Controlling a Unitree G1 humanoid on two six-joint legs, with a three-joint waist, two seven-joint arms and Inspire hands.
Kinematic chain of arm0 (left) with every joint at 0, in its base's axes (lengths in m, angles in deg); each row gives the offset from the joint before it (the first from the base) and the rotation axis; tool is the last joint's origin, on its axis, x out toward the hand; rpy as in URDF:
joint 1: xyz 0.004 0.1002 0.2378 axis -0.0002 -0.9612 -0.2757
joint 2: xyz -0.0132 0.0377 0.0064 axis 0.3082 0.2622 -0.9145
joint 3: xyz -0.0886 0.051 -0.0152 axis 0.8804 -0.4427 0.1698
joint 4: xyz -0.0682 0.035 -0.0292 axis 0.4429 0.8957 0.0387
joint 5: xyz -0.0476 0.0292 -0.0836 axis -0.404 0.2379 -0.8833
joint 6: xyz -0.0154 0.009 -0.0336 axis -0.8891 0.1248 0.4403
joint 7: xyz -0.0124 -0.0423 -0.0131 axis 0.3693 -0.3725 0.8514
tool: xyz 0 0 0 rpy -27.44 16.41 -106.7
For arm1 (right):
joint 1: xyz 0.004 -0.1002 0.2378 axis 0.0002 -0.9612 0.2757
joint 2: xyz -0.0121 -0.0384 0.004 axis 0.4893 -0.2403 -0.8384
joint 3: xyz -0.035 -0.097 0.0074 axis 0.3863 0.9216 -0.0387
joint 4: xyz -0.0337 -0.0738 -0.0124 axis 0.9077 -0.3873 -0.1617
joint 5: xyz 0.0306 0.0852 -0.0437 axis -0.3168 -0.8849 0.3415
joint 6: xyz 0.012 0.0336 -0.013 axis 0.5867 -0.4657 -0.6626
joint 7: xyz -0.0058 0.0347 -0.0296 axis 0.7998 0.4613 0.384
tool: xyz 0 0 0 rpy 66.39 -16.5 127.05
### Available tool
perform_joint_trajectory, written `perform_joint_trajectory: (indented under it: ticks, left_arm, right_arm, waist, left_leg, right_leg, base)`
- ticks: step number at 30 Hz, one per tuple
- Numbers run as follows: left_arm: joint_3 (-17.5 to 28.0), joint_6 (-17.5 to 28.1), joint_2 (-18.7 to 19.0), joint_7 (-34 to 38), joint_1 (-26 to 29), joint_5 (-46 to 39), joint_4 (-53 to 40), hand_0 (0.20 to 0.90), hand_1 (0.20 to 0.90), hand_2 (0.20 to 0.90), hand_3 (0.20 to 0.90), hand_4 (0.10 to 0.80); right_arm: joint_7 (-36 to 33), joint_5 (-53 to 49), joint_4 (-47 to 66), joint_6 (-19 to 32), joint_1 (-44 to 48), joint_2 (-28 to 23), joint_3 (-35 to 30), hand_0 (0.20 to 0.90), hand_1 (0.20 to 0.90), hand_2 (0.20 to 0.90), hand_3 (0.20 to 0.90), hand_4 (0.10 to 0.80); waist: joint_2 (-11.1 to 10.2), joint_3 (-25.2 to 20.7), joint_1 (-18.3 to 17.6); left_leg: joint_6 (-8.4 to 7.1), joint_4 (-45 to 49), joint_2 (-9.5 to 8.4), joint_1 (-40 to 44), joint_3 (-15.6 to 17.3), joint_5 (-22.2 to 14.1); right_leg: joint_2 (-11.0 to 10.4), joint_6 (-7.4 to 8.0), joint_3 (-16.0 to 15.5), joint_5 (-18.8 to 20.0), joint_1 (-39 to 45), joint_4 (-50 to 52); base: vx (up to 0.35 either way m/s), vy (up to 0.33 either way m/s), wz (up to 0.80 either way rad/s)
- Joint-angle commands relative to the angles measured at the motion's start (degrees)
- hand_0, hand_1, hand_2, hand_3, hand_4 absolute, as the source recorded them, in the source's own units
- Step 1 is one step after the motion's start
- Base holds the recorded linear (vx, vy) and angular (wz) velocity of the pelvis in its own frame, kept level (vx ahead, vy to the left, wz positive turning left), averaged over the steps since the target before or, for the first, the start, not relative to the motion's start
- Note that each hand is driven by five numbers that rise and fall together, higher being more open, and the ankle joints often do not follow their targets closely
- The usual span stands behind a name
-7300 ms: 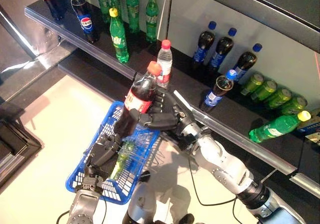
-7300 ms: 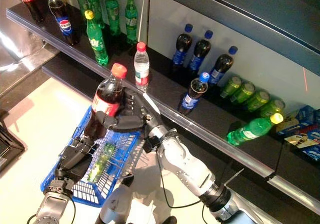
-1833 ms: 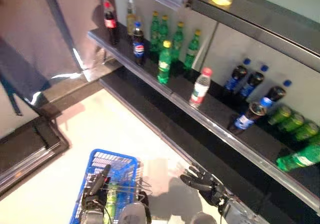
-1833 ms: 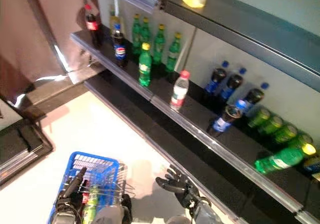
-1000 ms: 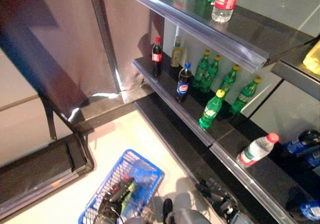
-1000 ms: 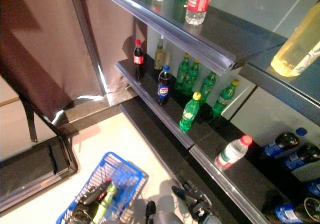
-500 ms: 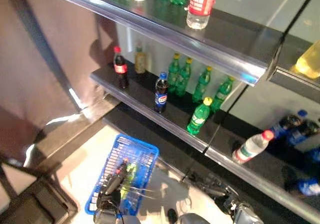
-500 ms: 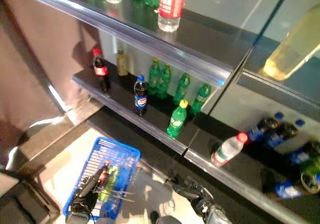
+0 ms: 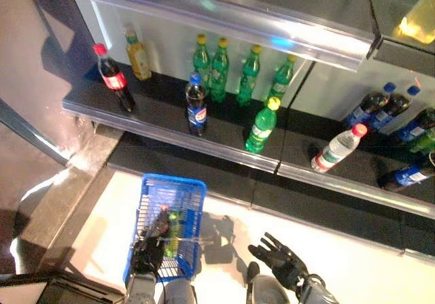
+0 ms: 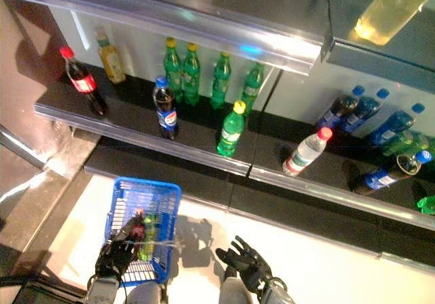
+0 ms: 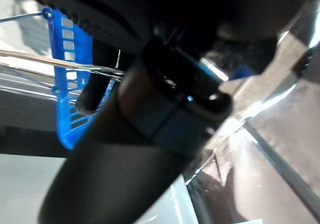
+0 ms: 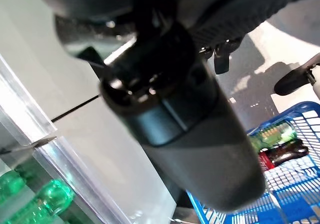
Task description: Pick up the drink and place into the basket.
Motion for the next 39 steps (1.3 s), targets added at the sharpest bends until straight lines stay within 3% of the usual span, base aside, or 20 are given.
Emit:
perform_joint_trajectory:
  ticks: [1, 3, 5, 7, 10, 13, 17, 23, 34, 39]
  left_arm:
    - [-0.45, 8.05, 4.82, -3.68, 1.27, 2.11, -9.82, 0.3, 0.3, 0.3, 0.2, 0.1]
    - [-0.93, 8.21, 5.16, -1.84, 2.24, 1.45, -9.46, 0.3, 0.3, 0.3, 0.2, 0.1]
    - [-1.36, 7.6, 4.55, -1.65, 1.94, -0.59, -9.3, 0.3, 0.3, 0.3, 0.2, 0.1]
    - [-1.82, 6.92, 3.36, -2.08, 0.41, -0.33, -9.0, 0.3, 0.3, 0.3, 0.2, 0.1]
    - [-1.96, 6.64, 1.79, -3.95, -2.49, -0.5, -8.36, 0.3, 0.3, 0.3, 0.2, 0.1]
    - [-1.0, 5.26, 1.39, -4.57, -3.3, 0.94, -7.93, 0.3, 0.3, 0.3, 0.2, 0.1]
    - [-0.53, 4.64, 1.68, -4.51, -2.22, 2.05, -6.4, 0.3, 0.3, 0.3, 0.2, 0.1]
    - [0.5, 4.3, 0.91, -5.34, -1.03, 2.97, -4.43, 0.3, 0.3, 0.3, 0.2, 0.1]
    - [-1.27, 2.88, -0.5, -6.71, -1.1, 4.42, -2.24, 0.3, 0.3, 0.3, 0.2, 0.1]
    - [-2.19, 2.87, -0.45, -5.6, -0.26, 3.91, -3.22, 0.3, 0.3, 0.3, 0.2, 0.1]
  right_arm:
    - [3.61, 1.79, 7.31, 4.92, 2.09, -1.62, 1.73, 0.9, 0.9, 0.9, 0.9, 0.8]
    - [4.21, 2.79, 9.6, 4.88, 3.52, -2.61, 2.8, 0.9, 0.9, 0.9, 0.9, 0.8]
    - [2.87, 5.41, 14.32, 4.9, 4.53, -4.96, 3.36, 0.9, 0.9, 0.9, 0.9, 0.8]
    - [3.99, 7.64, 17.82, 5.15, 4.78, -7.27, 2.72, 0.9, 0.9, 0.9, 0.9, 0.8]
    - [5.15, 12.27, 23.77, 7.81, 4.77, -11.97, 1.52, 0.9, 0.9, 0.9, 0.9, 0.8]
    - [5.04, 17.08, 30.02, 11.98, 4.94, -15.77, -0.45, 0.9, 0.9, 0.9, 0.9, 0.8]
    - [-2.01, 18.43, 38.33, 16.23, 7.78, -17.83, -4.17, 0.9, 0.9, 0.9, 0.9, 0.8]
    - [-15.59, 22.15, 42.59, 17.78, 14.5, -15.57, -8.15, 0.9, 0.9, 0.9, 0.9, 0.8]
    - [-36.51, 24.13, 39.92, 12.0, 21.62, -12.6, -7.77, 0.9, 0.9, 0.9, 0.9, 0.8]
    - [-42.17, 26.85, 36.59, 9.74, 25.91, -11.47, -6.59, 0.9, 0.9, 0.9, 0.9, 0.8]
  waist:
    - [-0.11, -5.35, 4.24]
    - [-0.74, -5.18, 4.77]
    - [-0.84, -4.76, 4.78]
    - [-0.75, -4.66, 4.83]
    - [-0.5, -5.11, 4.92]
    - [0.22, -6.37, 4.39]
    - [1.0, -7.19, 3.94]
    - [2.19, -7.86, 4.55]
    - [3.03, -5.55, 7.71]
    - [4.13, -2.81, 8.63]
  left_leg:
    - [-0.43, 9.41, 1.9, -3.79, -0.33, -5.64]
    - [-2.38, 10.12, 4.57, -5.01, -0.04, -4.13]
    - [-3.8, 9.58, 6.66, -5.88, -0.38, -1.11]
    - [-4.35, 8.12, 7.11, -5.21, -1.37, 0.05]
    - [-4.47, 4.53, 6.88, -3.35, -3.43, 1.39]
    - [-4.81, 1.16, 6.57, -1.53, -2.72, 2.42]
    - [-4.84, -0.63, 5.66, 0.93, -2.14, 2.25]
    - [-4.32, -0.66, 4.88, 2.43, -2.16, 0.88]
    - [-4.08, 5.86, 4.07, -1.24, -5.1, -0.79]
    - [-4.54, 10.12, 4.3, -5.28, -6.51, -1.16]
  right_leg:
    - [-5.13, 2.16, -4.25, -0.12, 2.61, 5.13]
    - [-3.61, 2.38, -5.67, -1.43, 4.08, 2.55]
    - [-2.0, 1.57, -5.79, -1.46, 4.53, 1.4]
    - [-1.49, 1.28, -5.15, -1.57, 5.43, 0.37]
    - [-1.4, 1.33, -4.06, -1.51, 6.29, -0.88]
    - [-1.79, 1.8, -4.33, -1.53, 6.33, -0.9]
    - [-2.79, 2.52, -5.1, -1.64, 7.1, -0.19]
    - [-4.04, 3.08, -6.07, -2.21, 7.73, 0.4]
    - [-5.05, 2.42, -8.58, -4.09, 8.57, 4.19]
    - [-5.62, 1.6, -8.94, -5.53, 6.5, 7.84]
  base:
    - [-0.227, -0.415, -0.35]
    - [-0.243, -0.441, -0.37]
    - [-0.186, -0.24, -0.18]
    - [-0.087, -0.07, -0.09]
    - [-0.033, 0.048, -0.14]
    - [0.012, 0.107, -0.08]
    - [0.06, 0.146, 0.04]
    - [0.034, 0.085, 0.06]
    - [0.022, 0.038, 0.11]
    - [0.014, 0.086, 0.13]
